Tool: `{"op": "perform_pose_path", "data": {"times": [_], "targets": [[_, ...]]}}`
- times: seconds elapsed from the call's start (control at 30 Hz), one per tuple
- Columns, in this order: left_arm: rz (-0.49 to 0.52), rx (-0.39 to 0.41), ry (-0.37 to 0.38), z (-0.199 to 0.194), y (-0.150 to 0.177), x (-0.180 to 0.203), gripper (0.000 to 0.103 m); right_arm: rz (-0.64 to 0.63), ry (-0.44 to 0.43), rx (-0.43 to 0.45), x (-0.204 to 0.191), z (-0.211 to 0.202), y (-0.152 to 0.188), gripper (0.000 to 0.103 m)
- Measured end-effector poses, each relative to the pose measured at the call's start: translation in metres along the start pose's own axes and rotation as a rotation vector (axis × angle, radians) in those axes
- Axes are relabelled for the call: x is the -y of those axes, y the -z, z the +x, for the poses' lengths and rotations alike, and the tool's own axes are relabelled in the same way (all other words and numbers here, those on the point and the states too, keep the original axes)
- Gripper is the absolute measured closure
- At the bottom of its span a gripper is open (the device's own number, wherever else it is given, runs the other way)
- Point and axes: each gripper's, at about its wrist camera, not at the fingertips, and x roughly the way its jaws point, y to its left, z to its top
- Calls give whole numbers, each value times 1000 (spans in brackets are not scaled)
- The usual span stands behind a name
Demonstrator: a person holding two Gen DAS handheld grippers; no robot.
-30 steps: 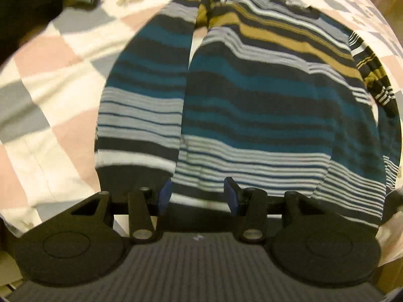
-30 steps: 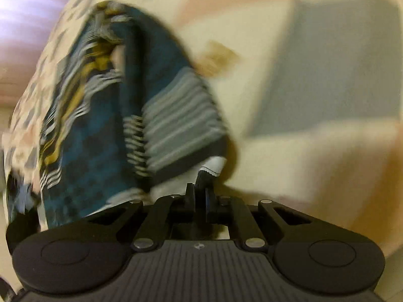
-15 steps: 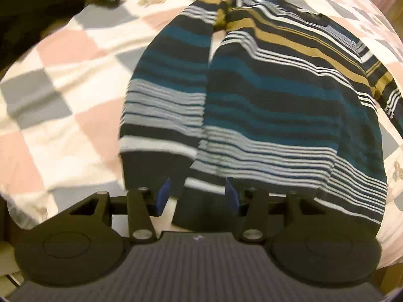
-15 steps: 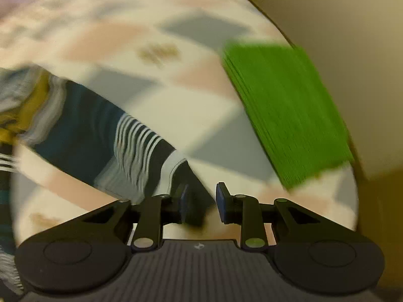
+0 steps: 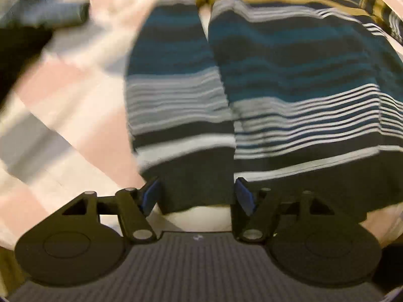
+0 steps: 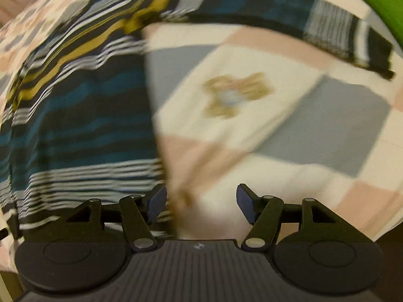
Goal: Fold clothes
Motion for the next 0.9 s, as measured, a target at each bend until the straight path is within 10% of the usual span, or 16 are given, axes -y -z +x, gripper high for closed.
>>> {"op": "perform_pose_path", "data": {"times": [0.07,0.13,0.17,0.37,0.47,0.53,0.63,0.77,0.9], "targets": [[-117,-36,70,20,-2,-20,45,-8,23,9,-20,-1,6,27],[-247,-24,156,27,-2,-45,91,-5,50,9,-34,-3,12,27],[-270,-17,181,26,-4,-55,97,2,65,7,-37,-4,15,27],[-154,135,192,-45,-44,-108,98,72,132,10,-48,-6,26,27],[-325,331,243,-112,-80,-190,98,103,150,24,-54,-10,27,27],[-505,476,218,-150,-101,-263,98,123,152,36,-58,-13,27,27],[-692,635,-13,-184,-134,-369,97,140,159,59,-65,-18,28,27],[-775,549,-283,-178,-166,-459,80,137,176,63,-74,-21,32,25],[-616,453,-232,-147,-153,-418,79,151,183,73,-75,-25,41,22]]}}
